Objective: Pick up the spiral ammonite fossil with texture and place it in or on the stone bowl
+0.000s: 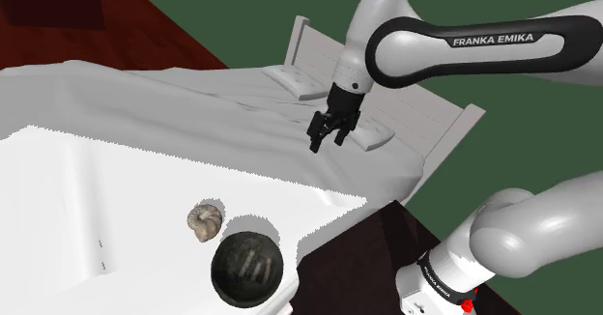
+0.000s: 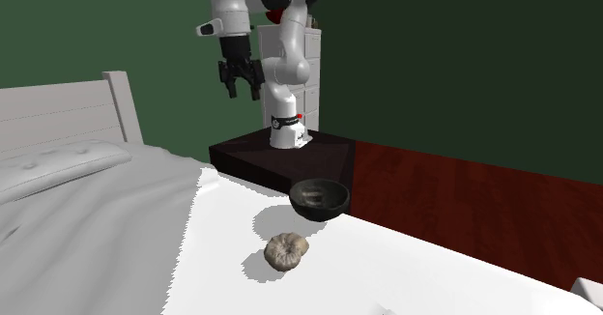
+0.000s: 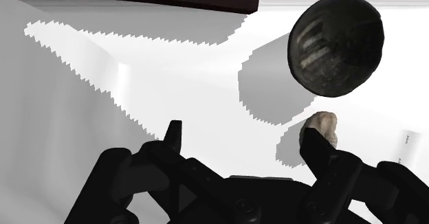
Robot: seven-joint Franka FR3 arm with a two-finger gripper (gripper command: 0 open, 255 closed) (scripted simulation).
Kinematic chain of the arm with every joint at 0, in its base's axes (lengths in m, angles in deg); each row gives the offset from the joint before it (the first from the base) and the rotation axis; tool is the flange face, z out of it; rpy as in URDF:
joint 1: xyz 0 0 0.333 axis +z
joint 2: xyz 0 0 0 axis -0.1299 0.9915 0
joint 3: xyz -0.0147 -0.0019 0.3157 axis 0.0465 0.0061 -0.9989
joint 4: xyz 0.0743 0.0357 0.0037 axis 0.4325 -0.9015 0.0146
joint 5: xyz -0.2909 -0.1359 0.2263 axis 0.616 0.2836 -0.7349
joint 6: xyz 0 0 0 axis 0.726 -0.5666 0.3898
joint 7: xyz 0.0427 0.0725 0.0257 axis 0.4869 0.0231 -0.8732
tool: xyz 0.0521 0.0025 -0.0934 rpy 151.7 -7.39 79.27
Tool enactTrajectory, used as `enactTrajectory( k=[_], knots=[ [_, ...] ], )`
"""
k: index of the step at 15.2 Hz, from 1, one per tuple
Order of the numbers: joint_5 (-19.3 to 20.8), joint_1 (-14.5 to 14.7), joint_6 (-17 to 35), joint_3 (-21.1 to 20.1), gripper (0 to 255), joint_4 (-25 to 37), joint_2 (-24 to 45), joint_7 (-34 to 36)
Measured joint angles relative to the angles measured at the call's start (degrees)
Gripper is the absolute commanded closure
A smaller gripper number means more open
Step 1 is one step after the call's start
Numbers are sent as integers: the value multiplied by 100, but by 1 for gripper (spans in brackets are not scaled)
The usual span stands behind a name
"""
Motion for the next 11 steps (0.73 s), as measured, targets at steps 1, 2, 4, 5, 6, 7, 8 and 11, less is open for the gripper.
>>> enactTrajectory(
  k=[1, 2, 4, 5, 6, 7, 8, 11],
  knots=[
    [33, 3, 142, -83, 0, 37, 189, 79],
    [78, 0, 284, -157, 0, 78, 384, 151],
    [168, 38, 574, -362, 0, 164, 782, 392],
    [248, 37, 687, -438, 0, 261, 1009, 500],
    [329, 36, 798, -497, 0, 322, 1205, 591],
    [430, 40, 920, -563, 0, 408, 1437, 704],
    [542, 68, 1009, -650, 0, 542, 1685, 869],
    [902, 168, 1272, -814, 0, 851, 2354, 1310]
  ],
)
